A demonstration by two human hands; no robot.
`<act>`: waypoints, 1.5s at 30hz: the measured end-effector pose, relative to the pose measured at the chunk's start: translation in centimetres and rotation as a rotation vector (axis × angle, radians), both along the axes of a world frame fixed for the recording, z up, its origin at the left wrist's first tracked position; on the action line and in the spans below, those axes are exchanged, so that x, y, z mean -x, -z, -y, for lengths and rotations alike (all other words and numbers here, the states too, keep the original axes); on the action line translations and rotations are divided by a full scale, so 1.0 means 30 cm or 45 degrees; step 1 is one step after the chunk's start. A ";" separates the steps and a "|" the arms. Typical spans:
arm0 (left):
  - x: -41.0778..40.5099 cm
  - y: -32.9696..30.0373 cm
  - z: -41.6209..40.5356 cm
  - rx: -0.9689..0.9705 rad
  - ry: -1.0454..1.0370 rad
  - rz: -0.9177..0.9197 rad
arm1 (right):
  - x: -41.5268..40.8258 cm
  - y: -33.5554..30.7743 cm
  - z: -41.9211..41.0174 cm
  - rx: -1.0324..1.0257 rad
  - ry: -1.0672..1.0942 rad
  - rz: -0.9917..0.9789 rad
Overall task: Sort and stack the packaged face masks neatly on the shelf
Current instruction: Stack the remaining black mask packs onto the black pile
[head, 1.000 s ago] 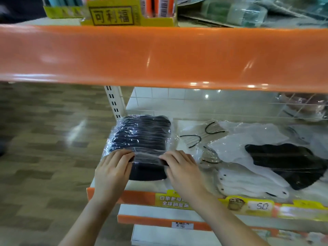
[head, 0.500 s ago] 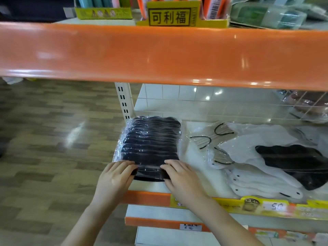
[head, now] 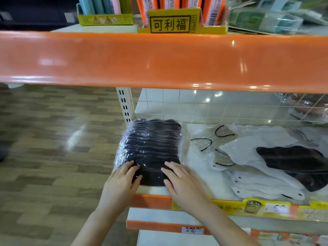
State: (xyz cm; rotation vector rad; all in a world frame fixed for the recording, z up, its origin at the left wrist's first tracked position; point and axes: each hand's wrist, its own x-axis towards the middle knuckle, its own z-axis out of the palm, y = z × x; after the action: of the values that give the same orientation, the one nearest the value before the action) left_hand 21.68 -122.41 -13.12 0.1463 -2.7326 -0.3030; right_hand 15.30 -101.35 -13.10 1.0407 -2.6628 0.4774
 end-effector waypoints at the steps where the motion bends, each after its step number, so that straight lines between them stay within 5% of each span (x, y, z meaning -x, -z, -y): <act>1: 0.001 0.000 -0.005 -0.035 -0.034 0.004 | -0.001 -0.001 0.000 0.000 0.008 0.011; 14: 0.090 -0.065 -0.182 -0.088 -0.007 -0.114 | 0.038 -0.086 -0.080 0.126 0.030 0.111; 45: 0.402 -0.119 -1.148 -0.025 0.459 0.031 | 0.225 -0.079 -0.973 0.136 0.564 -0.100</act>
State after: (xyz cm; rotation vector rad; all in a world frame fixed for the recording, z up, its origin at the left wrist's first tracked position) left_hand 9.63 -87.99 -9.55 -0.3438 -2.7701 -0.4284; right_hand 8.55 -72.15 -10.73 0.4083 -2.6506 0.4650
